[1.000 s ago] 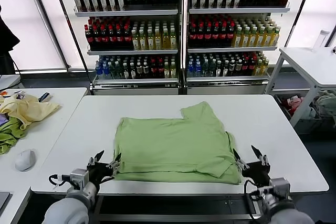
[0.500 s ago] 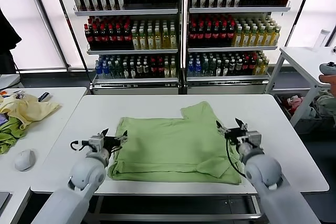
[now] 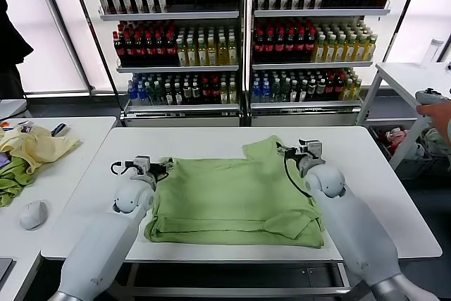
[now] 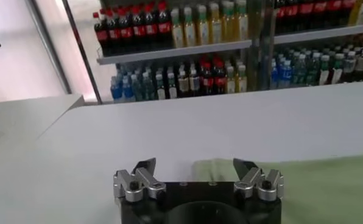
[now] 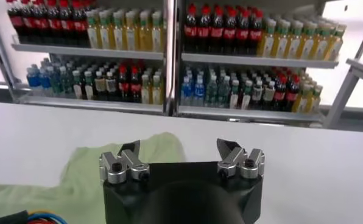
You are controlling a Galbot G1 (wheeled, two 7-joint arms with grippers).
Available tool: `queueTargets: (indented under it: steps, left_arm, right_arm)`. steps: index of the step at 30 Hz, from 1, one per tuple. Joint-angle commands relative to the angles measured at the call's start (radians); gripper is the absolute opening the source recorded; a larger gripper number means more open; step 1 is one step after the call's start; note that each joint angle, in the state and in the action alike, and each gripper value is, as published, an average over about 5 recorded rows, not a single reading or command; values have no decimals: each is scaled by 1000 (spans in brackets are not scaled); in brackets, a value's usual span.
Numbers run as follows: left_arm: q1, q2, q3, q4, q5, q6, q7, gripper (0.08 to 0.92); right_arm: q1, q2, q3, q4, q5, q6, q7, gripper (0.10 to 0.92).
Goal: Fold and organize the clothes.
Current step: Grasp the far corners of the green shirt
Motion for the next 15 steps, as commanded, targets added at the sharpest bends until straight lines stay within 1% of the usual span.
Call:
queueTargets:
  steps: [1,7,9,11,15]
  left_arm:
    - [-79,-25,25,118,-57,30,34,823]
    - [-59,-10,31,91,-74,30,64,823]
    - [-55,-8,32,87,-74,28,72,808]
    - [-50,-6,33,83,-74,28,78,777]
    - [-37,0,34,71,-79,31,89,663]
  right_arm:
    - [112,88,-25,-244,9,-3,-8,823]
    - [110,107,-16,-271,12,-2,-22,820]
    - [111,111,-16,-281,18,-3,-30,806]
    - [111,115,-17,-287,21,-3,-37,767]
    - [108,116,-23,-286,22,-3,-53,655]
